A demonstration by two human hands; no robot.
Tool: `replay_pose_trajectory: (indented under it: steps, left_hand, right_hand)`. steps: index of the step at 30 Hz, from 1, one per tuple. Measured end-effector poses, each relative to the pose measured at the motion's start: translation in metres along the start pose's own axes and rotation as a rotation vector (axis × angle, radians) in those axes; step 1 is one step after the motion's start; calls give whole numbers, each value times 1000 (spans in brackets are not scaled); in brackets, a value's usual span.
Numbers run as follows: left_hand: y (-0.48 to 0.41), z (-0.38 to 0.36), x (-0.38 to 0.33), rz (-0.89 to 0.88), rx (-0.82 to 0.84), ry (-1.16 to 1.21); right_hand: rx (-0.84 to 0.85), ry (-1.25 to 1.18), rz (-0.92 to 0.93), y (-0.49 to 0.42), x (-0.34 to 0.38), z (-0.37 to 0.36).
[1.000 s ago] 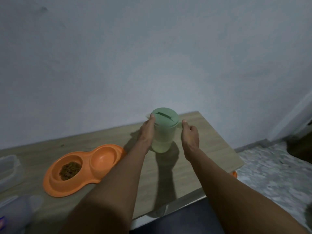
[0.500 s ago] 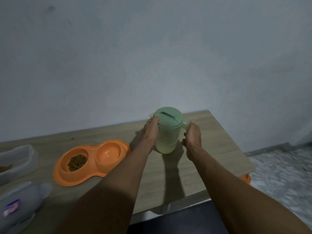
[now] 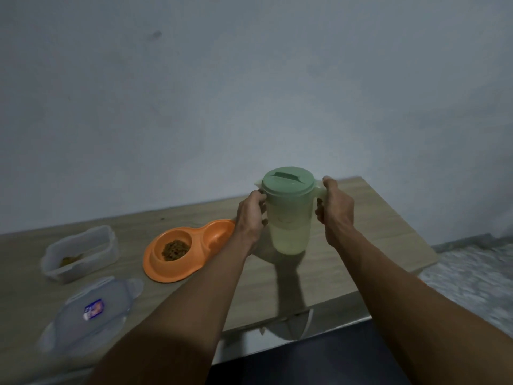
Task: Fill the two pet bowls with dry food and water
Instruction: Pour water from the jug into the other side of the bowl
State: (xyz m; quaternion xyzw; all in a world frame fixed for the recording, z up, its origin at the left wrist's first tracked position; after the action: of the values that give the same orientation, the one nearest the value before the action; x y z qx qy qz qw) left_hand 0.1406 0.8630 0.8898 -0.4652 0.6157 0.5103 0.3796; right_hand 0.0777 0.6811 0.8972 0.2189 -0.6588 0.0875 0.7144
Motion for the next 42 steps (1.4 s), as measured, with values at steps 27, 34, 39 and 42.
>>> replay_pose_trajectory:
  steps: [27, 34, 39, 42]
  left_hand:
    - [52, 56, 64, 13, 39, -256]
    - [44, 48, 72, -36, 18, -345]
    - [41, 49, 74, -32, -1, -347]
    - [41, 49, 73, -31, 1, -339]
  right_hand:
    - [-72, 175, 40, 78, 5, -10]
    - [-66, 254, 59, 73, 2, -12]
    - [-36, 279, 64, 74, 1, -16]
    - [-35, 315, 75, 75, 2, -17]
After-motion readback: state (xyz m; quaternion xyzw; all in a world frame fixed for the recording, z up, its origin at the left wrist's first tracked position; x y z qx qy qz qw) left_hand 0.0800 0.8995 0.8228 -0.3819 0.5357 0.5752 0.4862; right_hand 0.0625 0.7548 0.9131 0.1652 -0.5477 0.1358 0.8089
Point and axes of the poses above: each hand's wrist, its own y-axis away from the middle knuckle, its own z-axis out of the back of the hand, x = y × z, the point moved 7 cm from there along -y, towards the middle knuckle, and after that the axes turned 13 degrees about -x, right-handed, at the moved point
